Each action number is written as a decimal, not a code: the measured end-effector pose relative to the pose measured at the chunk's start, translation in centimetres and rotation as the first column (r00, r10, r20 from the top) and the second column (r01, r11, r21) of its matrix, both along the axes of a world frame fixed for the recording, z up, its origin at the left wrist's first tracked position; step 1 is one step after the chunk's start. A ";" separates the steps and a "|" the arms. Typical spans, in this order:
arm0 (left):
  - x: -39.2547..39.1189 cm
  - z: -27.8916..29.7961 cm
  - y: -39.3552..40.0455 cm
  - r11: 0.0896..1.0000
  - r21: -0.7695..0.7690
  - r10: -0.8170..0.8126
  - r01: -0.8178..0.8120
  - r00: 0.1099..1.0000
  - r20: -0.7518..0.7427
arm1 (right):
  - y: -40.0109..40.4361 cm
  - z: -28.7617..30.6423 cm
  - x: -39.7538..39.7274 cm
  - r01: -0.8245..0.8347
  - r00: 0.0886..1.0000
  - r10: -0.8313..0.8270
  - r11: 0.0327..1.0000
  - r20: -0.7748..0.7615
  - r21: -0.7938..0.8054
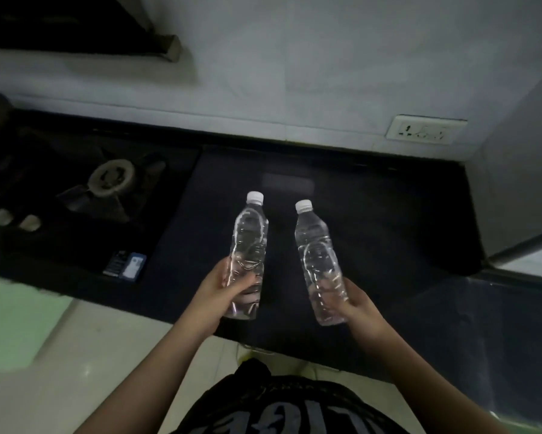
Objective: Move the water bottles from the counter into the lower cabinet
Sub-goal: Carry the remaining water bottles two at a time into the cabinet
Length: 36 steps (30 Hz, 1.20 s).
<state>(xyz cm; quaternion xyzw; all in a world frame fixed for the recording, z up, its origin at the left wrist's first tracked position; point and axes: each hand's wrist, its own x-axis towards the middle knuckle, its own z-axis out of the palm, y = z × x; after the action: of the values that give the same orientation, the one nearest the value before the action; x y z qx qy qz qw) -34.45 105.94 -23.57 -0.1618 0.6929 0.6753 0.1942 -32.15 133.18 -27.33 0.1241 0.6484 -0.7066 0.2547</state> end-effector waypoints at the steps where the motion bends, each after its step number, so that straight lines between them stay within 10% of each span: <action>1: 0.9 0.8 -0.4 1.000 0.016 0.019 -0.019 0.999 -0.027 | -0.4 0.3 -0.2 -0.054 0.998 0.054 0.998 -0.030 -0.016; 9: 8.5 3.9 -4.3 0.939 0.175 0.324 -0.297 0.933 -0.156 | -7.4 3.4 -1.6 -0.401 0.900 0.385 0.915 -0.203 -0.040; 20: 18.8 5.3 -11.1 0.658 -0.082 0.707 -0.748 0.652 -0.273 | -19.9 7.8 2.4 -0.491 0.757 0.542 0.841 -0.366 0.229; 36: 43.5 5.6 -28.8 0.365 -0.354 0.804 -0.861 0.483 -0.346 | -44.0 7.1 22.4 -0.542 0.461 0.753 0.658 -0.469 0.524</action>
<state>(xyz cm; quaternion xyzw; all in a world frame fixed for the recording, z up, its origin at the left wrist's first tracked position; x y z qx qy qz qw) 9.03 77.12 -18.01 -0.4936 0.6690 0.4907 -0.2609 -9.75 89.13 -20.21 -0.3528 0.7891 -0.4410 0.2414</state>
